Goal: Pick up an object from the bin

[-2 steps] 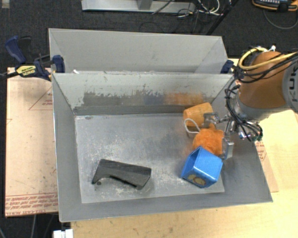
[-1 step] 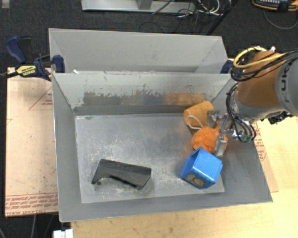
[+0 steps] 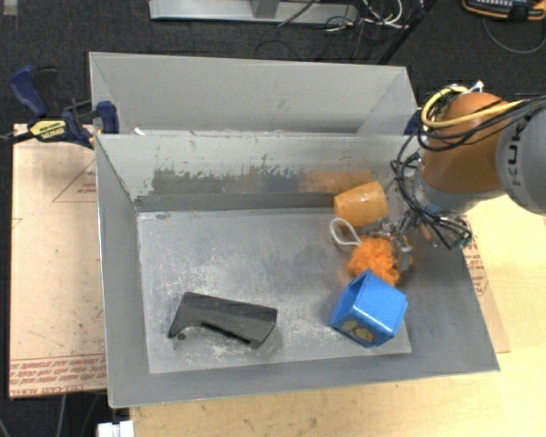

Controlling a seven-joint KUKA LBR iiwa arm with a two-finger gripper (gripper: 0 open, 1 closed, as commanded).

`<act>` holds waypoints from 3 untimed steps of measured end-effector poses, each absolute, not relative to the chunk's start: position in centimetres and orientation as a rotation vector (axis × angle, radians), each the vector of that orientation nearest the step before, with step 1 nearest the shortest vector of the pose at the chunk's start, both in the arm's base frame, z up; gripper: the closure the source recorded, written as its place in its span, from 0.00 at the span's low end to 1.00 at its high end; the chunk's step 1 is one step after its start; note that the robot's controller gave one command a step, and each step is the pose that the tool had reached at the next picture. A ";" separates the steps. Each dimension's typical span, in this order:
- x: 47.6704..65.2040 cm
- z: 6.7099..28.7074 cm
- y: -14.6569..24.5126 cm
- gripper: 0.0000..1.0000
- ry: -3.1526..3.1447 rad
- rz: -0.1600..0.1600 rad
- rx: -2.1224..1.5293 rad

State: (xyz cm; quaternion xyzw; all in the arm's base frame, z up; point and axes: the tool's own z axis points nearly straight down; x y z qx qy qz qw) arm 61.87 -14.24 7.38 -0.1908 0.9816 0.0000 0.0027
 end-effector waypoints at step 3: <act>61.9 7.9 -14.2 1.00 3.077 0.000 -0.596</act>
Offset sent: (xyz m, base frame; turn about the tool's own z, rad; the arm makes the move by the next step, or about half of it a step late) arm 0.0000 0.0001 0.0021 0.0000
